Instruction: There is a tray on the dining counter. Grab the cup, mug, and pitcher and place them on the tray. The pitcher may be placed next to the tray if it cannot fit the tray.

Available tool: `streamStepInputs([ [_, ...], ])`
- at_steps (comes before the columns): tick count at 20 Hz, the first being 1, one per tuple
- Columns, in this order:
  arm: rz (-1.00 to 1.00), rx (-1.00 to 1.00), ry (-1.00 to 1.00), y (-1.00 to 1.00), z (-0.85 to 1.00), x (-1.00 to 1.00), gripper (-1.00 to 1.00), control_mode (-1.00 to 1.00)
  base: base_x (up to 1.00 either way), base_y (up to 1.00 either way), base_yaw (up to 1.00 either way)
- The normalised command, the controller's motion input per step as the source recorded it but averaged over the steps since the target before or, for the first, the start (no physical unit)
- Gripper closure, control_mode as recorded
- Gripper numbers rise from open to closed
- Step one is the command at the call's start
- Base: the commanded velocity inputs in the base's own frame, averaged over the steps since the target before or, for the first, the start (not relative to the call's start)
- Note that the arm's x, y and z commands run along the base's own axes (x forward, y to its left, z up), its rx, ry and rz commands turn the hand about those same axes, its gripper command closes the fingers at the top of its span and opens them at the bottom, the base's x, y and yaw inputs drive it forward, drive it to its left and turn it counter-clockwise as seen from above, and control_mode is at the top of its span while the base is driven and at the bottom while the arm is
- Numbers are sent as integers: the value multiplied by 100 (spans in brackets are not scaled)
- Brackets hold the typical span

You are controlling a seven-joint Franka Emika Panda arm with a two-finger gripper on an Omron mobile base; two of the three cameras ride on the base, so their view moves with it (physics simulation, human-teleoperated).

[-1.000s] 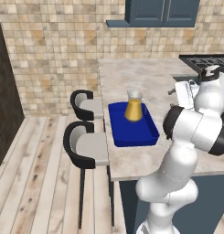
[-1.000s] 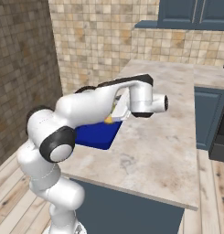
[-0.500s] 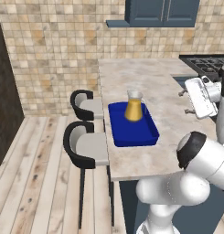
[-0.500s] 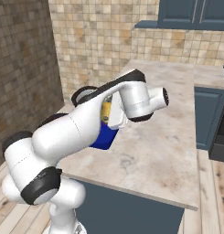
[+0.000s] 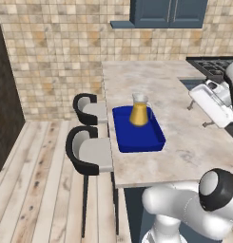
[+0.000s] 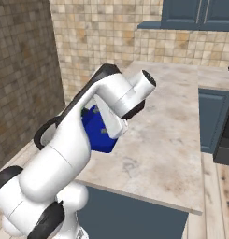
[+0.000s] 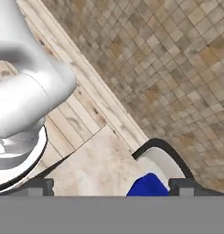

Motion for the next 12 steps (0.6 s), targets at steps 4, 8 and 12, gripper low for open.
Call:
streamStepInputs([
  [4,34,-30,-6,1,0,-35,-100,-100,0,0,0],
  [8,31,-25,-1,0,0,-31,-100,-100,0,0,0],
  [12,0,0,0,0,0,0,-100,100,-46,-11,14],
])
